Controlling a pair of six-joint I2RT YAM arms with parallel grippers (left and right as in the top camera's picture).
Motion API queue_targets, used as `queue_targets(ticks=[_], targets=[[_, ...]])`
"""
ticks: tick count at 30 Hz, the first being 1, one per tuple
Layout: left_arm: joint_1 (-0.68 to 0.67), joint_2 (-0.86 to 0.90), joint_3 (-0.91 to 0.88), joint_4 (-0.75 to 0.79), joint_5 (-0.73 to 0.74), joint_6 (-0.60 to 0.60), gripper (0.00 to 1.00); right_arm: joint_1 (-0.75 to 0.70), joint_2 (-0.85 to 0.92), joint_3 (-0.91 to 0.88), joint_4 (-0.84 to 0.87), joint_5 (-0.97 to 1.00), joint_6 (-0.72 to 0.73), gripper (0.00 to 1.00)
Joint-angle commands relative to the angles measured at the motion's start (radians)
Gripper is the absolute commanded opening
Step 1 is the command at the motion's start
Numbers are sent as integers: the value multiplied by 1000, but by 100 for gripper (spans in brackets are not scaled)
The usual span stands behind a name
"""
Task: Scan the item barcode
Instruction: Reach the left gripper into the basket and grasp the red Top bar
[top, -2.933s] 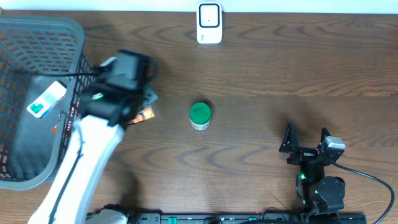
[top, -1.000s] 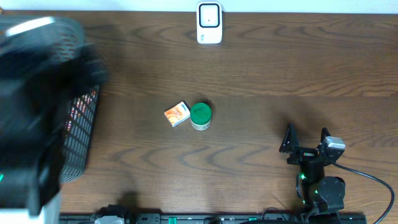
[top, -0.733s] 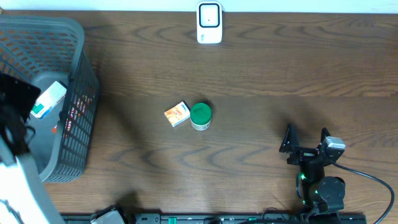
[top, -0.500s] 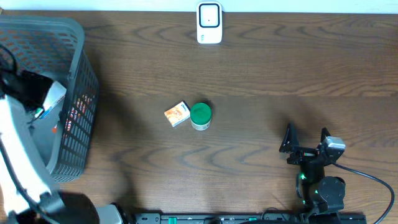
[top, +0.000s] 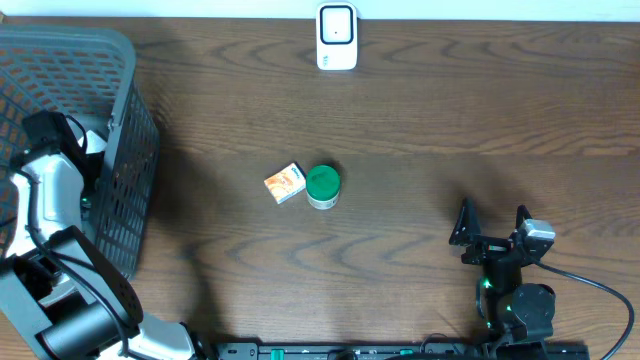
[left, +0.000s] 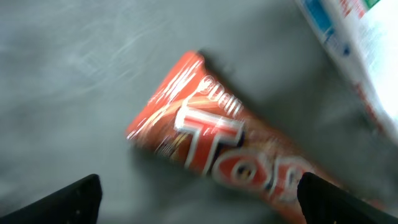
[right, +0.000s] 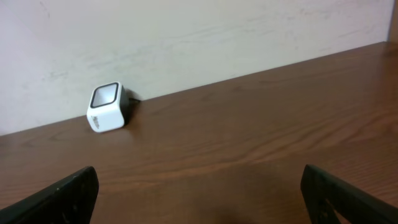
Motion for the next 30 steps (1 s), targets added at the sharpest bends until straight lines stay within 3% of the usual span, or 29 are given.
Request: queue_targets(ticks=[1,8,11,14,17,19,21,30], targets=[[-2,3,-68,93,-37,-31,98,9,-4,-1,-3,6,6,99],[-2,72,-140,235,-47,-31,98,9,-5,-1,-3,6,6,99],[-2,113,-140,241,-47,-31,64,9,-4,-1,-3,6,5,99],[1,111,-138,241,-47,-28,43,9,-4,-1,-3,6,6,99],[2,87,-137,241,-46,17,24,9,-5,-1,-3,6,6,99],[2,64,-136,240,-46,52,19,9,-4,-1,-3,6,5,99],[8,0,-129,230,-47,106,8,9,-4,-1,-3,6,6,99],[89,-494,-18,116,-47,256,8,9,-4,-1,-3,6,6,99]])
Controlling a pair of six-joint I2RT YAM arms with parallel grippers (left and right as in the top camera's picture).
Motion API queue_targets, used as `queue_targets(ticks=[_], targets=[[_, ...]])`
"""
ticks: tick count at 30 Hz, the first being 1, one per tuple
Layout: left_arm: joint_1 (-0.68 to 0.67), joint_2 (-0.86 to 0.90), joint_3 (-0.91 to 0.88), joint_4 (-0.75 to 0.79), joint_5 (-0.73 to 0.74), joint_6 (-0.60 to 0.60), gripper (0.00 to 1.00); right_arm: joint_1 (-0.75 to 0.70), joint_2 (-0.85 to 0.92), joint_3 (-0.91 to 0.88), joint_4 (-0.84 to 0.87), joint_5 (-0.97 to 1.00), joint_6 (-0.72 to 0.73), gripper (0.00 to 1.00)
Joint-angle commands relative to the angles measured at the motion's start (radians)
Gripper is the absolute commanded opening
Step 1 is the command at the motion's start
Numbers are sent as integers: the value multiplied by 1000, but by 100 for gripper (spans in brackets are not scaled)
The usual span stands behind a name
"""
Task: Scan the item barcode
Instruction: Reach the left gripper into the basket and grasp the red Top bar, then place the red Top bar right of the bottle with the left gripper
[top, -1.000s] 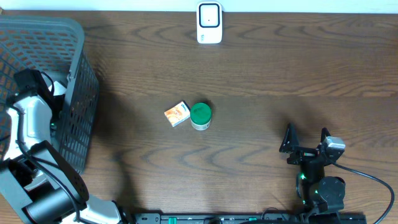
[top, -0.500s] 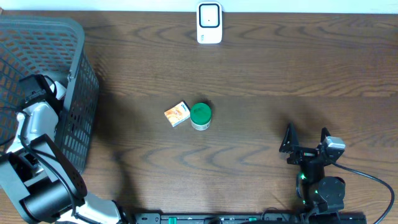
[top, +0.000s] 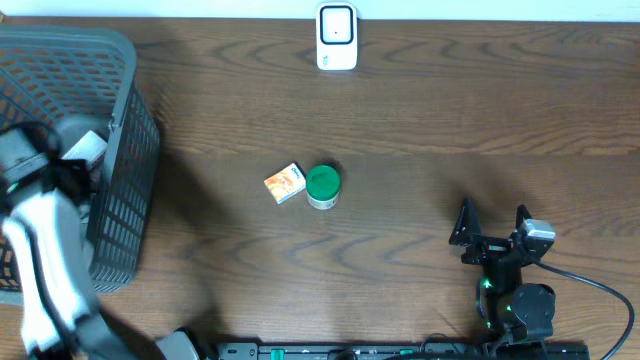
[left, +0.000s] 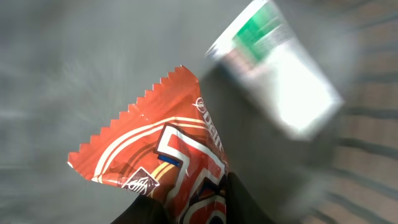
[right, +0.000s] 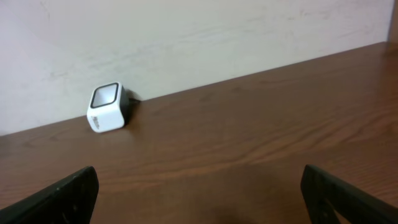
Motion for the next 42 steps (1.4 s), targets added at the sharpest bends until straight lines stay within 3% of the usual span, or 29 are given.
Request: queue_targets(ticks=[1,5,9,14,19,24,29,33,36,42], targets=[[35,-261,90,-12,-11,119,7,9,-5,-1,-3,6,6,99],[46,-557,127,-11,-4,153,8,9,-4,-1,-3,6,6,99],[9,-702,127,-38,218,183,8,9,-5,-1,-3,6,6,99],[-138,-713,115,-117,529,198,8,9,-4,-1,-3,6,6,99],[-428,-616,60,-123,578,305,8,9,-4,-1,-3,6,6,99],[-743,-415,47,-128,401,370,8,9,-5,-1,-3,6,6,99],[-1029,-149,47,-83,65,252,8,9,-4,-1,-3,6,6,99],[-1164,48,47,7,15,201,8,9,-4,-1,-3,6,6,99],[-1229,146,47,0,-97,89,8,9,-4,-1,-3,6,6,99],[-1278,192,47,-68,-189,-140,7,9,-4,-1,-3,6,6,99]])
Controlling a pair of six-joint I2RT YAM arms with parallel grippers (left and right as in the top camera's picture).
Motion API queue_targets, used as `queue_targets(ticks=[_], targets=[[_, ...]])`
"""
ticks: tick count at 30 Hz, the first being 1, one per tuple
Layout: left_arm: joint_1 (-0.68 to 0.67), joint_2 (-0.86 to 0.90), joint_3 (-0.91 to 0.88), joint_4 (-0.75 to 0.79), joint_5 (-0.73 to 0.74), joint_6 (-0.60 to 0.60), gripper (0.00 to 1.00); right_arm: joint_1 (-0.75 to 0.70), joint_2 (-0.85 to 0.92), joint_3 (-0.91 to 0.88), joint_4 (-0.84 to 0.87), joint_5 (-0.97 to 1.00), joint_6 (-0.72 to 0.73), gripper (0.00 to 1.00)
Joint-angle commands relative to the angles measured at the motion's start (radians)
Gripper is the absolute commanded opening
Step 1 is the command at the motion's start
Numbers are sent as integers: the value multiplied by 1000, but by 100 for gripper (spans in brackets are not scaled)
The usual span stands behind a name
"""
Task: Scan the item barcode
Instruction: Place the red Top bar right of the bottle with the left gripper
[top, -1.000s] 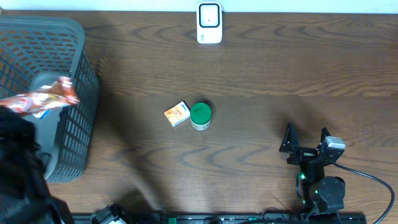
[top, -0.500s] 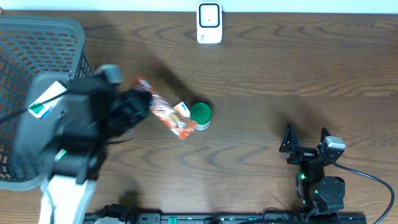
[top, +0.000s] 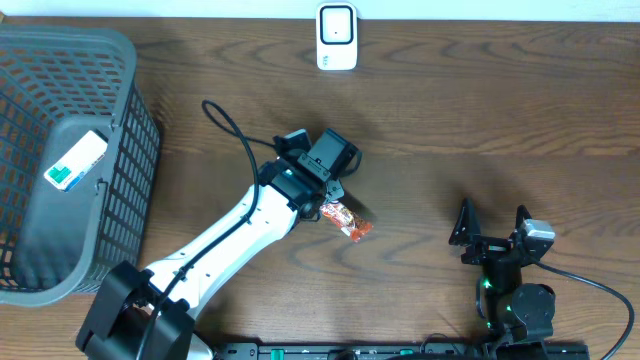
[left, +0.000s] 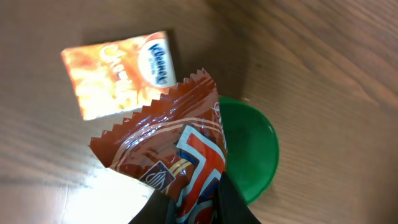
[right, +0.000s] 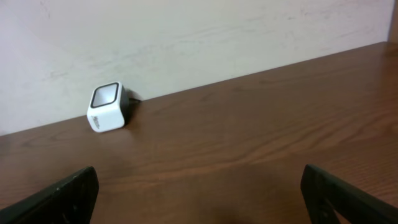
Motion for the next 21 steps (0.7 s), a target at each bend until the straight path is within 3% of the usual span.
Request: queue_targets(ticks=[1,4,12,21], targets=[[-12,14,-5,-53,-116,-184,7,9,-5,-1,-3,6,6,99],[-12,14,-4,-82,-135,-227,7,9,-4,-1,-3,6,5,99],[-12,-13,51,-73,-139,-192,7,9,-4,-1,-3,6,6,99],[-13,-17,90,149,96,197,8,9,-4,-1,-3,6,6,99]])
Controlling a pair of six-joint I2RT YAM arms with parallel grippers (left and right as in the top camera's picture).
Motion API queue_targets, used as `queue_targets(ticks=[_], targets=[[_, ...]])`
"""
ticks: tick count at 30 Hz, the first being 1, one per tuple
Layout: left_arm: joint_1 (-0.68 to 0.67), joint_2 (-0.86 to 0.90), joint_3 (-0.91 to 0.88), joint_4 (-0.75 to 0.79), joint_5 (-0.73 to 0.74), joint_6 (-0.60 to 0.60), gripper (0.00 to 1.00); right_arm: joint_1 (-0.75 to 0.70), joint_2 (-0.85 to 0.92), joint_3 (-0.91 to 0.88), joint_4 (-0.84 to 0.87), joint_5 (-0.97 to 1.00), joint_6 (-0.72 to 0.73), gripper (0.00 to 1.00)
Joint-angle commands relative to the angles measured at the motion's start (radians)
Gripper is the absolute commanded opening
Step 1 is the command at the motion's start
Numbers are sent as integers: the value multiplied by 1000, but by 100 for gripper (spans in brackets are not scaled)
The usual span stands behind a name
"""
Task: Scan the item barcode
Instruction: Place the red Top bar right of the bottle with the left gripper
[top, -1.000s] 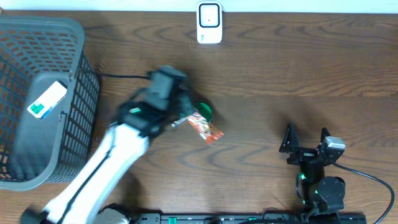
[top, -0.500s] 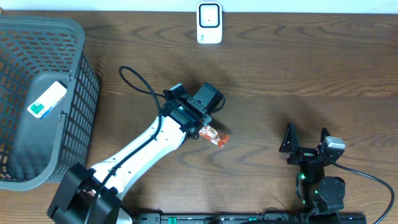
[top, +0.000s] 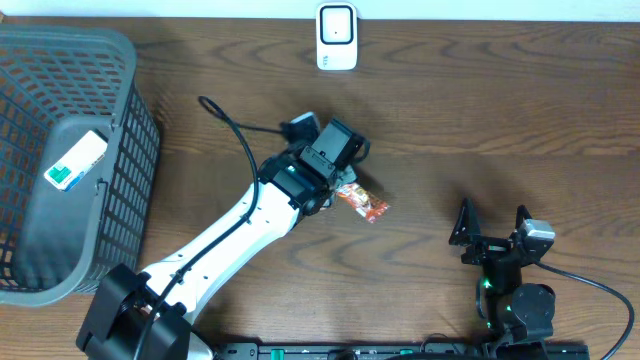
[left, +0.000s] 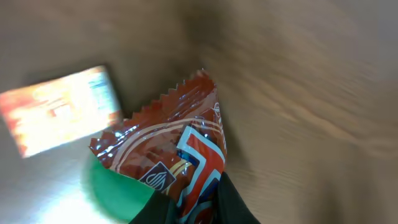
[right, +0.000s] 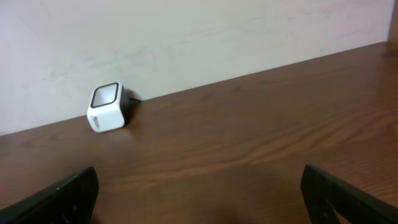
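Note:
My left gripper (left: 193, 202) is shut on a red snack wrapper (left: 168, 149), which hangs over the middle of the table (top: 362, 202). The white barcode scanner (top: 337, 37) stands at the far edge, beyond the wrapper, and also shows in the right wrist view as the scanner (right: 106, 107). My right gripper (top: 492, 225) rests near the front right edge, open with nothing between its fingers (right: 199, 193).
A grey mesh basket (top: 120, 120) at the left holds a white and green box (top: 76, 160). Under the left wrist lie a blurred orange box (left: 59, 118) and a green lid (left: 118, 186); the arm hides both in the overhead view.
The left gripper, still shut on the wrapper, has moved a little to the right and toward the far edge. The right arm has not moved.
My left gripper was open in the basket over the red wrapper. Then it was shut on the wrapper, still inside the basket. Later it held the wrapper over the orange box and green lid at mid-table, and now slightly nearer the scanner.

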Motion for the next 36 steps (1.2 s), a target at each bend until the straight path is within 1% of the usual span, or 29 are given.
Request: queue_targets(ticks=[1,4,7,8,10,14,16,17,20,21,23,24,26,28,29,30,33,34,35,36], targets=[[0,-14,31,43,100,225,8,9,-4,-1,-3,6,6,99],[0,-5,30,57,99,368,8,9,-4,-1,-3,6,5,99],[-2,36,30,82,100,432,9,9,-4,-1,-3,6,5,99],[-11,74,30,115,100,469,9,9,-4,-1,-3,6,6,99],[-27,113,30,163,122,496,10,9,-4,-1,-3,6,5,99],[-79,221,30,251,147,505,14,9,-4,-1,-3,6,6,99],[-93,273,30,253,132,502,13,9,-4,-1,-3,6,6,99],[-96,310,30,254,133,480,11,9,-5,-1,-3,6,6,99],[-96,335,30,258,138,460,12,9,-5,-1,-3,6,5,99],[-96,333,31,261,140,460,21,9,-5,-1,-3,6,6,99],[-95,297,39,256,141,491,43,9,-4,-1,-3,6,6,99],[-95,273,53,244,141,510,56,9,-4,-1,-3,6,5,99],[-93,196,108,191,142,571,67,9,-5,-1,-3,6,6,99],[-93,85,208,98,141,678,75,9,-5,-1,-3,6,5,99],[-92,27,267,45,137,730,76,9,-4,-1,-3,6,5,99],[-87,-40,337,-22,91,761,77,9,-4,-1,-3,6,6,99],[-48,-193,458,-174,-169,763,77,9,-4,-1,-3,6,6,99],[7,-277,495,-250,-282,763,78,9,-5,-1,-3,6,5,99],[64,-333,502,-288,-324,763,83,9,-4,-1,-3,6,6,99],[129,-381,502,-318,-341,762,84,9,-5,-1,-3,6,6,99]])
